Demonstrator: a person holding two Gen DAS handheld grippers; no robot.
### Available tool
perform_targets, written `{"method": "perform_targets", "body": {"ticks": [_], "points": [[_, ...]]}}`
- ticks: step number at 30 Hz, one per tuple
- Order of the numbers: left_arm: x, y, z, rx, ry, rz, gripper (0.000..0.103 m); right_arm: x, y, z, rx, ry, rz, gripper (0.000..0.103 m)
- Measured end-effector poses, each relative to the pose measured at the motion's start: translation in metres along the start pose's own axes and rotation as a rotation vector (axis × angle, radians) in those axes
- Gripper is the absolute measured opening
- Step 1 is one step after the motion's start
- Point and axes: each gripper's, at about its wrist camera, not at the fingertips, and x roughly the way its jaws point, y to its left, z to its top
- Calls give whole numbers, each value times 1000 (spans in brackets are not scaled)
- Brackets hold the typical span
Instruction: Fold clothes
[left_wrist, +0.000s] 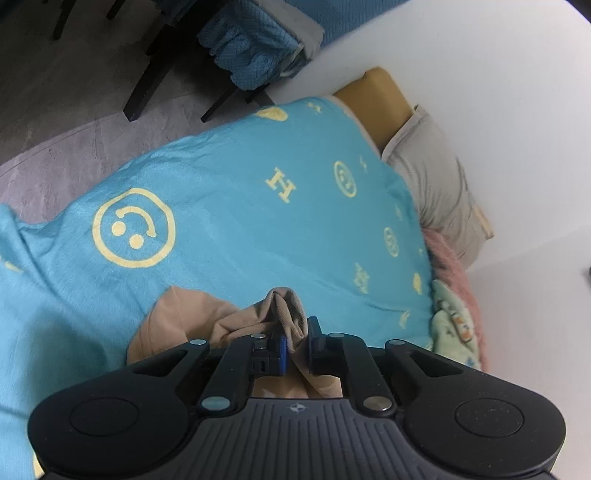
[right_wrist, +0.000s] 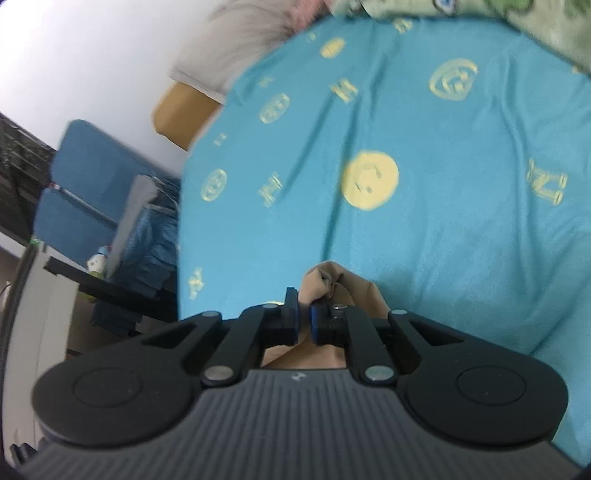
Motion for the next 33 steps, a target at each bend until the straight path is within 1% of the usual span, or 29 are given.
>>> {"method": "perform_targets", "body": {"ticks": [2, 4, 5, 6, 7, 8, 9, 10, 11, 12, 13, 15, 16, 17, 18, 19, 21, 25, 27, 29, 33], "points": [[7, 3, -1, 52, 8, 8, 10, 7, -4, 1, 16, 22, -4, 11], [8, 3, -3, 88, 3, 6, 10, 9, -3, 3, 1, 39, 6, 11], [8, 3, -4, 108, 2, 4, 14, 6, -1, 3, -18, 40, 13, 11], [6, 0, -4, 135, 4, -4, 28, 3, 2, 3, -39, 39, 20, 12], [2, -3, -5, 164, -4, -15, 36, 0, 5, 2, -68, 34, 35, 13], [-4, -7, -7, 194, -20, -26, 54, -5, 9, 1, -101, 28, 53, 19], [-10, -11, -9, 230, -35, -37, 69, -11, 14, -1, -140, 14, 77, 38], [-15, -17, -12, 286, -46, -46, 76, -18, 21, -4, -182, -3, 104, 52], [-20, -22, -15, 342, -57, -51, 82, -24, 27, -7, -221, -31, 120, 79], [-23, -27, -19, 396, -67, -43, 82, -30, 33, -10, -259, -64, 132, 85], [-26, -31, -23, 451, -77, -35, 82, -36, 38, -13, -297, -97, 144, 83], [-27, -38, -32, 545, -83, -15, 82, -45, 48, -19, -367, -155, 152, 84], [-25, -39, -35, 579, -82, -7, 82, -44, 49, -21, -399, -152, 145, 84], [-22, -39, -39, 609, -79, 3, 82, -42, 50, -23, -431, -138, 140, 75], [-16, -39, -41, 632, -67, 17, 82, -35, 49, -24, -453, -103, 129, 66], [-11, -39, -44, 653, -55, 31, 82, -27, 49, -25, -470, -59, 115, 51], [3, -37, -48, 676, -28, 76, 82, -9, 45, -26, -504, -20, 72, 39], [26, -28, -53, 711, 10, 156, 80, 28, 28, -32, -532, 41, -13, 36], [31, -24, -54, 719, 21, 170, 79, 41, 23, -38, -550, 61, -29, 34], [30, -24, -56, 733, 20, 173, 79, 39, 25, -43, -576, 52, -36, 34], [16, -27, -62, 761, 11, 168, 79, 16, 32, -50, -590, 38, -41, 37]]}}
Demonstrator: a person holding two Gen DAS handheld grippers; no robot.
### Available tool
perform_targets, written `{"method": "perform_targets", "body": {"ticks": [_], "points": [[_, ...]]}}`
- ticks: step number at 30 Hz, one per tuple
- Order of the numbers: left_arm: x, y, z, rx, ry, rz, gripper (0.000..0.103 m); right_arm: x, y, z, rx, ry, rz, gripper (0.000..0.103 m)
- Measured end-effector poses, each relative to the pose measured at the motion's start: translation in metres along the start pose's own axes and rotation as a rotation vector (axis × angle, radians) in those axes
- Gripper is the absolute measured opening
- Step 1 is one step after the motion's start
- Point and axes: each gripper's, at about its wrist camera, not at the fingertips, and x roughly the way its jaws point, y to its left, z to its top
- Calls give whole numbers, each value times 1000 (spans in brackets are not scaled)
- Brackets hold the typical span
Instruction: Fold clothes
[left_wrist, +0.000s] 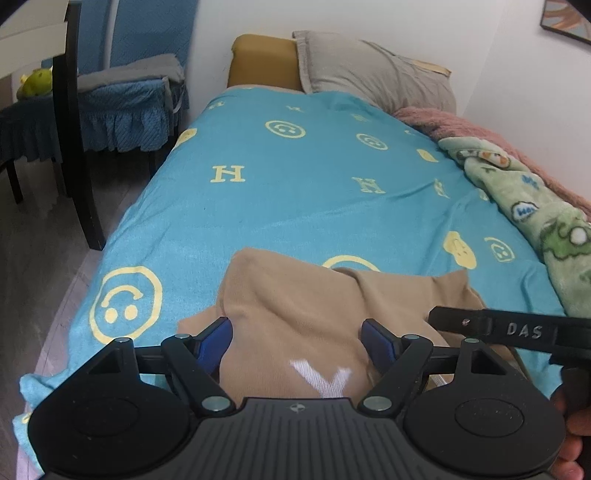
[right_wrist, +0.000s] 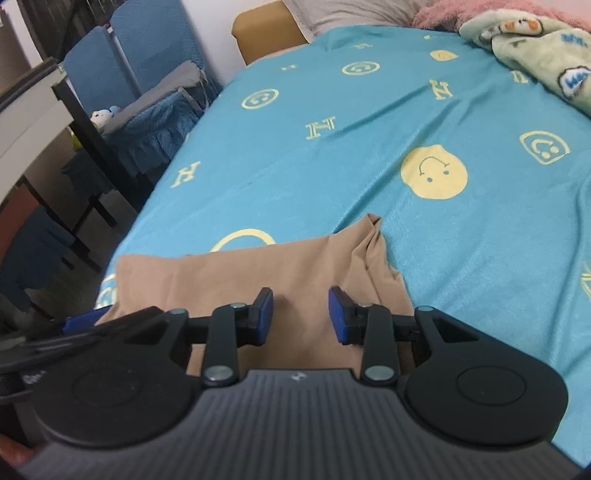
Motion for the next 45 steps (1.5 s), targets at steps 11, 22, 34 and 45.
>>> {"method": "perform_targets", "body": {"ticks": [11, 22, 34, 45], "points": [[-73, -19, -42, 65, 20, -12, 80, -72, 14, -43, -2, -27, -21, 37], [-63, -1, -55, -57, 125, -40, 81, -61, 15, -69, -23, 30, -59, 35], [-98, 41, -74, -434, 200, -275, 82, -63, 20, -74, -34, 18, -84, 35], [-25, 66, -68, -738, 223, -353, 83, -62, 20, -74, -23, 13, -91, 36]]}}
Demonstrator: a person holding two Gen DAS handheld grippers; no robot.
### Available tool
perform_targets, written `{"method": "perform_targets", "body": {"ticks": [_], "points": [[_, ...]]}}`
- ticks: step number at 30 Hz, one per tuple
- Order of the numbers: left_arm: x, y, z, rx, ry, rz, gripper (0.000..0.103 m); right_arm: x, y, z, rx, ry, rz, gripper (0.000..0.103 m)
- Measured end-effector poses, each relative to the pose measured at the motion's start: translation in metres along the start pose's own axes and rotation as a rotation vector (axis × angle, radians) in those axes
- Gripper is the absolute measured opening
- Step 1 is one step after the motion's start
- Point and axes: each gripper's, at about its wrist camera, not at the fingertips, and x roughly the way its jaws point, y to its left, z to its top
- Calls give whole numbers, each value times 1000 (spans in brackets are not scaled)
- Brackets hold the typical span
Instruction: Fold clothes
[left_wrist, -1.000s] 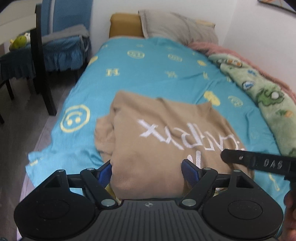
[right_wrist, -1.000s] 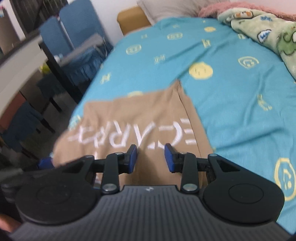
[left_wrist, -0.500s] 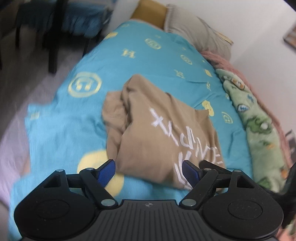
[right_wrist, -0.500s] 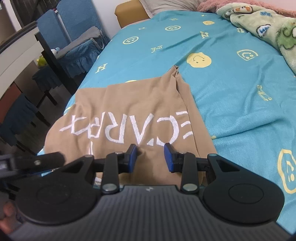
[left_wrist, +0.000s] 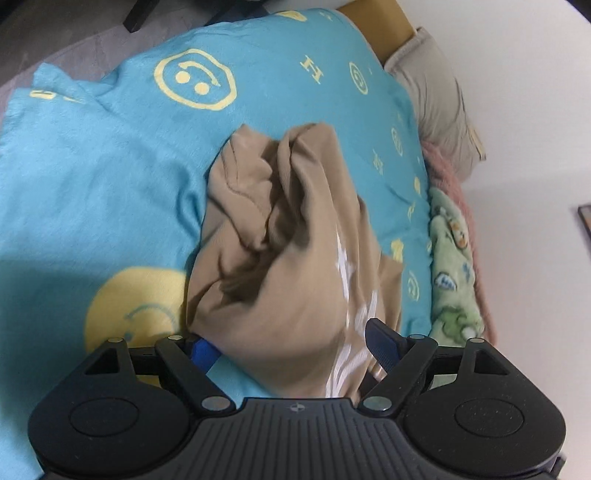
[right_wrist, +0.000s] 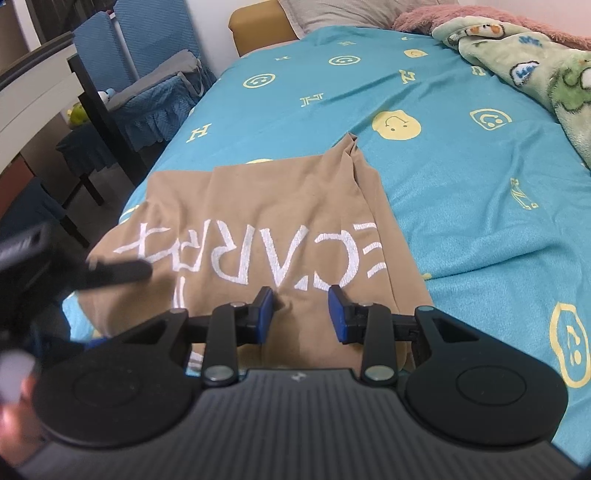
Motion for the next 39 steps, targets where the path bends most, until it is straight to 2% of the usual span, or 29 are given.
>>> {"method": "perform_targets", "body": {"ticks": [2, 6, 11, 12, 13, 15, 16, 20, 22, 23, 27, 29, 32, 35, 37, 39], "points": [[1, -2, -1, 25, -12, 9, 80, 0, -2, 0, 11, 0, 3, 36], [-5, -4, -6, 56, -53, 25, 61, -10, -11, 6, 107, -45, 9, 37], [-14, -6, -11, 56, -102, -7, 50, -36, -31, 18, 290, -112, 143, 39], [-16, -9, -13, 64, -110, -11, 49, -39, -34, 19, 333, -108, 184, 42], [-17, -11, -14, 69, -118, -18, 49, -40, -37, 19, 381, -89, 231, 47], [-19, -12, -15, 61, -122, -40, 49, -38, -43, 12, 487, -42, 323, 89], [-19, -11, -15, 54, -121, -52, 48, -37, -45, 9, 541, -18, 369, 94], [-18, -7, -14, 12, -94, -94, 68, -18, -45, -10, 736, 123, 531, 93], [-11, -9, -12, 16, -85, -84, 68, -7, -43, -20, 809, 181, 578, 93], [-10, -8, -11, 9, -89, -84, 65, -3, -41, -25, 840, 205, 590, 93], [-8, -3, -8, -30, -110, -116, 39, 14, -40, -39, 941, 226, 636, 94], [-10, -1, -7, -41, -126, -143, 34, 25, -42, -45, 982, 221, 653, 93], [-13, -1, -7, -58, -157, -198, 30, 32, -54, -52, 1064, 173, 605, 93], [-18, 1, -9, -70, -176, -253, 29, 24, -62, -50, 1073, 83, 519, 91], [-18, 1, -8, -81, -174, -272, 29, 18, -67, -49, 1074, 23, 459, 75], [-17, 1, -9, -84, -173, -279, 29, 17, -69, -48, 1063, 12, 408, 54]]}}
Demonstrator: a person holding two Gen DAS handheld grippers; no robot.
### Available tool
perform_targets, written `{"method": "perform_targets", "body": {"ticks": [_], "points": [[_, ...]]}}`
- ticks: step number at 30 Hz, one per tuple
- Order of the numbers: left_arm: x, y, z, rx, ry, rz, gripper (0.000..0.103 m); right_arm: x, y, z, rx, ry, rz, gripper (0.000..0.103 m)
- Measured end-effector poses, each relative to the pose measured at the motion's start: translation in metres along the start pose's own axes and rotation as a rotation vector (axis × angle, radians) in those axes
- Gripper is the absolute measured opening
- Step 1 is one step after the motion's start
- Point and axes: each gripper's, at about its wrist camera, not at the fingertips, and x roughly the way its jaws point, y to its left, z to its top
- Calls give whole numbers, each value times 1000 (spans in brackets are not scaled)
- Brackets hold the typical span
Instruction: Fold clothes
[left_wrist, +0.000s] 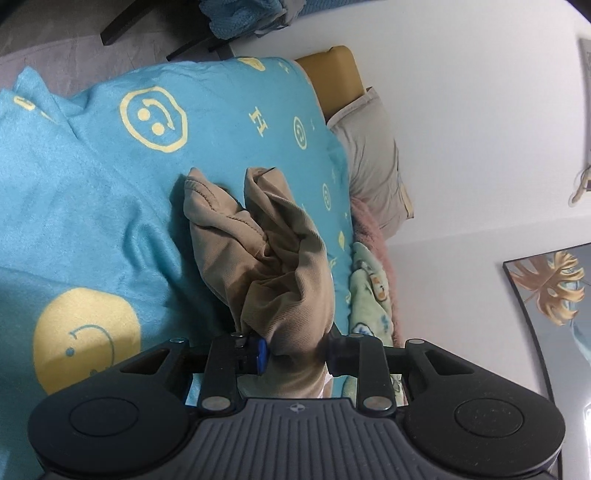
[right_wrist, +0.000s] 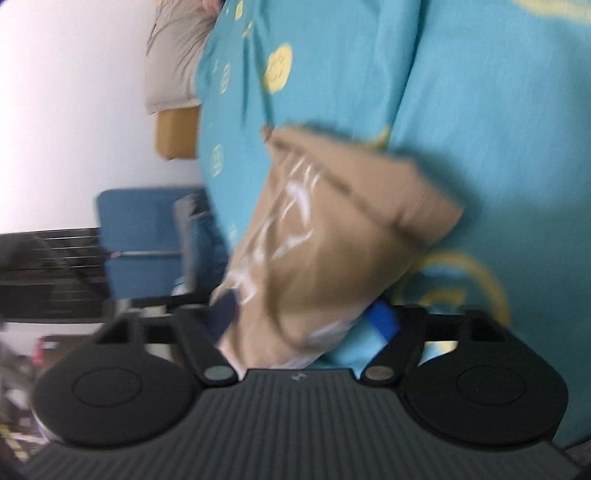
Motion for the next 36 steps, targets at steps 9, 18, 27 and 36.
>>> {"method": "perform_targets", "body": {"ticks": [9, 18, 27, 36], "points": [[-10, -10, -3, 56, 8, 16, 29, -18, 23, 3, -195, -65, -40, 27], [-34, -54, -29, -6, 121, -13, 29, -98, 41, 3, -199, -145, -15, 26], [15, -179, -90, 153, 304, 21, 29, -202, 30, 57, -58, -245, 84, 26], [161, -293, -177, 247, 480, -57, 29, -295, 58, 194, -138, -457, 21, 26]]}}
